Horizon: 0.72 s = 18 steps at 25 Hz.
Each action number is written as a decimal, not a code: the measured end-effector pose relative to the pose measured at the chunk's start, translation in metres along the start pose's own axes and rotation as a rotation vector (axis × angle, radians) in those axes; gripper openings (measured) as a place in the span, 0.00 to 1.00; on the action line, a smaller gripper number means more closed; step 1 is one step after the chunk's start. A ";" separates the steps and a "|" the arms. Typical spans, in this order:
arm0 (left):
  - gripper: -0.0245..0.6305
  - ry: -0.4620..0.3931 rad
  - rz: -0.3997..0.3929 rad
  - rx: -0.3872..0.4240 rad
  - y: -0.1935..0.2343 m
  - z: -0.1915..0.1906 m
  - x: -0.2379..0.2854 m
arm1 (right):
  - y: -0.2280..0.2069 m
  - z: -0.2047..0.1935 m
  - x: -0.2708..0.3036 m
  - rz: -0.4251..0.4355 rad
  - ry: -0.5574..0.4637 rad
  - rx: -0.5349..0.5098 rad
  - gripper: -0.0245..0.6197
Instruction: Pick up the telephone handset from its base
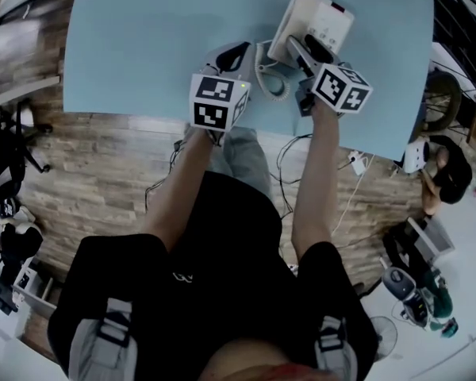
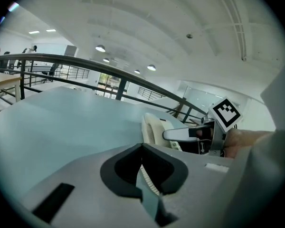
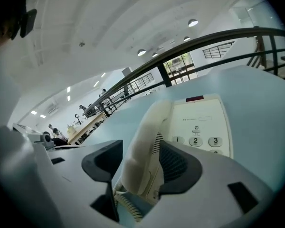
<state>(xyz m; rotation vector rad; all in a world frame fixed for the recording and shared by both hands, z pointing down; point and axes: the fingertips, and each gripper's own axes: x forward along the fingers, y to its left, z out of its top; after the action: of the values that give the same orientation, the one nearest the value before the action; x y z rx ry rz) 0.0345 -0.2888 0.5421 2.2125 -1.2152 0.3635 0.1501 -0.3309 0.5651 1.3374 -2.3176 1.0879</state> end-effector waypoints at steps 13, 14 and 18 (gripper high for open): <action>0.04 -0.055 0.053 -0.042 0.014 0.014 -0.005 | 0.000 0.016 0.023 0.063 -0.002 0.132 0.30; 0.04 -0.056 0.057 -0.043 0.015 0.014 -0.006 | 0.000 0.017 0.023 0.065 -0.003 0.141 0.29; 0.04 -0.076 0.072 -0.046 0.018 0.023 -0.009 | 0.005 0.021 0.023 0.067 -0.009 0.171 0.21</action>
<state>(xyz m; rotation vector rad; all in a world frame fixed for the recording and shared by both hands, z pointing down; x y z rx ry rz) 0.0135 -0.3042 0.5259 2.1650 -1.3331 0.2802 0.1361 -0.3592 0.5607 1.3330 -2.3365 1.3299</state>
